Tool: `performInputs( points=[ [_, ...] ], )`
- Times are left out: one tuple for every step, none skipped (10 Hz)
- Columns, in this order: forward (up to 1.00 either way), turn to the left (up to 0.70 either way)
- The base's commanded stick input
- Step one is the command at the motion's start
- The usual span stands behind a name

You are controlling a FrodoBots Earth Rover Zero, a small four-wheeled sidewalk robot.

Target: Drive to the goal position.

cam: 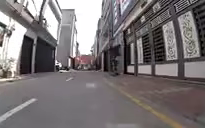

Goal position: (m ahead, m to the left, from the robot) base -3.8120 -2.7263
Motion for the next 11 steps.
performInputs(
  points=[
    [1.00,0.00],
    [1.00,0.00],
    [1.00,0.00],
    [1.00,0.00],
    [1.00,0.00],
    [1.00,0.00],
    [1.00,0.00],
    [1.00,0.00],
    [1.00,0.00],
    [1.00,0.00],
    [1.00,0.00]
  ],
)
